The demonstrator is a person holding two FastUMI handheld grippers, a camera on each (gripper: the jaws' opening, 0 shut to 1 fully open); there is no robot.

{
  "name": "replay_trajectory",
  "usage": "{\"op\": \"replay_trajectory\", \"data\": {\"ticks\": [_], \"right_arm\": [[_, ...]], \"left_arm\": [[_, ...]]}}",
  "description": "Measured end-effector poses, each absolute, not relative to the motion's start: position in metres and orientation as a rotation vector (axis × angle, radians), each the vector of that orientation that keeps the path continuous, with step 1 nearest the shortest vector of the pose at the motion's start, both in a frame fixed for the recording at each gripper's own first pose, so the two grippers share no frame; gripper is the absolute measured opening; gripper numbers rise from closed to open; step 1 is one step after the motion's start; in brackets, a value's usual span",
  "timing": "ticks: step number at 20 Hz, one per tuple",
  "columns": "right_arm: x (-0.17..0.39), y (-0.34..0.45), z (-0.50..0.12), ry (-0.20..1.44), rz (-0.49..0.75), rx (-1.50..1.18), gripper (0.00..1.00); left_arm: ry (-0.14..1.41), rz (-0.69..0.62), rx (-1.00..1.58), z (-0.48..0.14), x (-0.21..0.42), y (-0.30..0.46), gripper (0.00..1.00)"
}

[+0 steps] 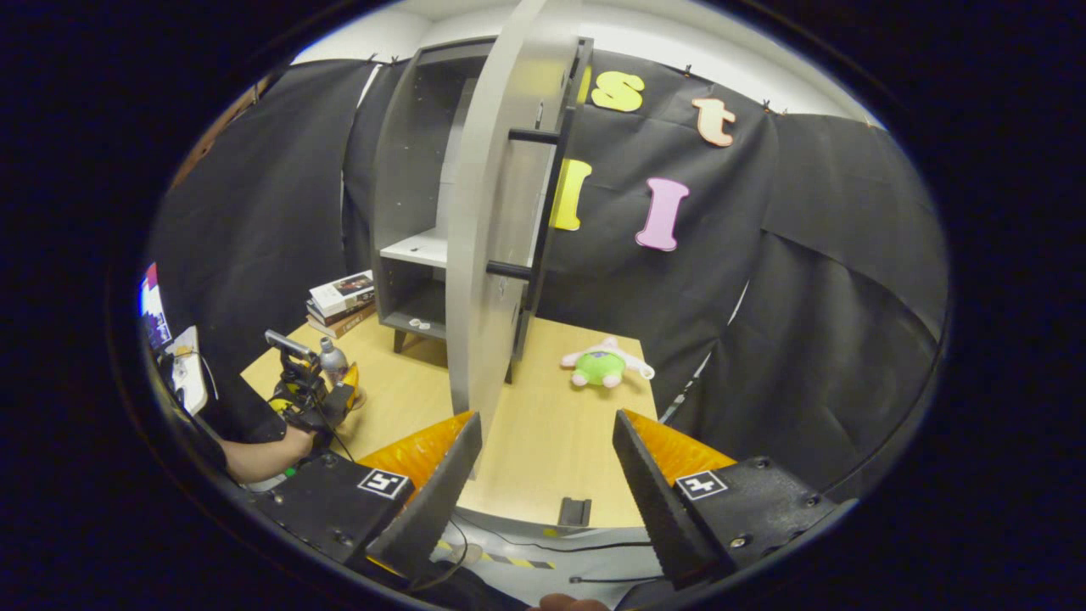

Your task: Open the cabinet door with the right hand, grasp the bottle in the cabinet with the left hand and place it on the coaster, then close the cabinet door with the right hand.

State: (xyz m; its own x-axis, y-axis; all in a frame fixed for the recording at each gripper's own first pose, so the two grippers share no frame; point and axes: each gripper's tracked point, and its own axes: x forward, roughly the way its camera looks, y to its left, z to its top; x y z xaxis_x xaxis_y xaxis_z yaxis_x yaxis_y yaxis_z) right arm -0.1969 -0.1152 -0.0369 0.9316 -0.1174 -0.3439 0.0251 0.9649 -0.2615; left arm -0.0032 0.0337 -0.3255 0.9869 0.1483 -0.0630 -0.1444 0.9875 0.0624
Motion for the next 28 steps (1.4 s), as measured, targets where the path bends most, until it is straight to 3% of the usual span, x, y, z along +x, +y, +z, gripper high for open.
{"op": "replay_trajectory", "data": {"ticks": [2,4,8,9,18,23,28], "right_arm": [[-0.196,-0.119,-0.041,0.372,-0.084,-0.254,1.00],[-0.194,-0.121,-0.046,0.384,-0.088,-0.237,1.00],[-0.190,-0.123,-0.048,0.394,-0.095,-0.218,0.99],[-0.187,-0.122,-0.045,0.390,-0.093,-0.219,0.99],[-0.184,-0.128,-0.049,0.376,-0.087,-0.148,0.99],[-0.176,-0.125,-0.041,0.325,-0.058,-0.071,0.99],[-0.173,-0.135,-0.039,0.267,-0.055,0.039,0.99]], "left_arm": [[0.072,0.141,0.055,-0.327,-0.004,0.034,0.97],[0.049,0.184,0.085,-0.320,-0.007,0.046,0.96],[0.036,0.143,0.063,-0.315,-0.005,0.038,1.00],[0.030,0.145,0.063,-0.313,-0.006,0.040,0.96],[0.037,0.108,-0.008,-0.285,-0.010,0.039,0.96],[0.052,0.094,0.014,-0.224,-0.019,0.041,0.96],[0.049,-0.051,-0.069,-0.112,-0.035,-0.005,0.97]]}}
